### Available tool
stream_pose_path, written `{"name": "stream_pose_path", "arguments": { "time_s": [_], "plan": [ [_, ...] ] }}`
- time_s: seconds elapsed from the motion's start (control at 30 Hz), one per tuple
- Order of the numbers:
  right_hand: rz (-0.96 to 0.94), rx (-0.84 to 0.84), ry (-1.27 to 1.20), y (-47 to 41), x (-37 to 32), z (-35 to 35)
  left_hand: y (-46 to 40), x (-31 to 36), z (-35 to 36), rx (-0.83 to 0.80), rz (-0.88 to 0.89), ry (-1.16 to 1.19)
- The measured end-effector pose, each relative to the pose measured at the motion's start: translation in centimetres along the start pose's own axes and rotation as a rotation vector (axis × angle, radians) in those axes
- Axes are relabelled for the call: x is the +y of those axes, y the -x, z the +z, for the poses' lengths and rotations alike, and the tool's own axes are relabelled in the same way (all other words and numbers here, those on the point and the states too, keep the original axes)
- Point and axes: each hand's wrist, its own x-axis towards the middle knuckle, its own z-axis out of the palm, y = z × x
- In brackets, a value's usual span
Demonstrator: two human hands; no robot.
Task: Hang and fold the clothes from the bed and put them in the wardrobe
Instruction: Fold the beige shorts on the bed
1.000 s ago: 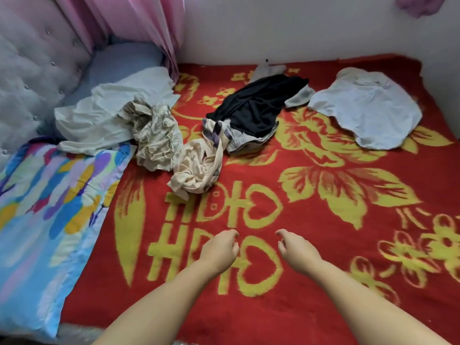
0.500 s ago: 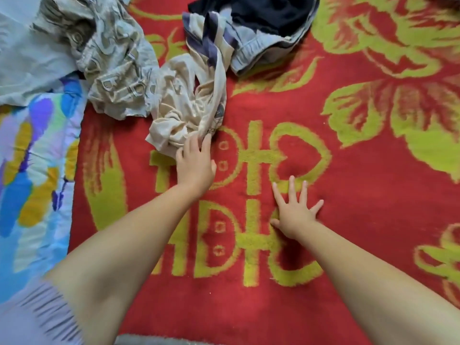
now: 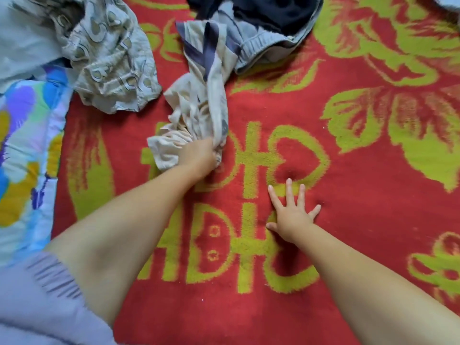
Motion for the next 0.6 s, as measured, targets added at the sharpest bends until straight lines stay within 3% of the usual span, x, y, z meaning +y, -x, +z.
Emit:
{"name": "stream_pose_path", "arguments": {
  "time_s": [0.13,0.2,0.3,0.33,0.5,0.6],
  "plan": [
    [-0.078,-0.034,-0.120,1.7,0.3,-4.0,8.9,3.0,0.2,-0.198,0.157,0.139],
    [-0.090,-0.086,-0.479,3.8,0.3,-6.6,13.0,4.1,-0.8,-0.286,0.232,0.151],
    [-0.088,-0.290,-1.249,8.6,0.4,-9.7,16.8,6.2,-4.5,-0.320,0.325,0.115],
    [-0.100,-0.312,-1.376,10.1,0.4,-10.6,17.7,7.0,-6.3,-0.316,0.344,0.121],
    [-0.267,-0.359,-1.399,18.8,-0.3,-16.1,22.3,11.4,-15.1,-0.230,0.458,0.191],
    [-0.433,-0.258,-1.465,23.5,-0.1,-20.7,24.7,13.3,-19.1,-0.132,0.443,0.463]
  ]
}}
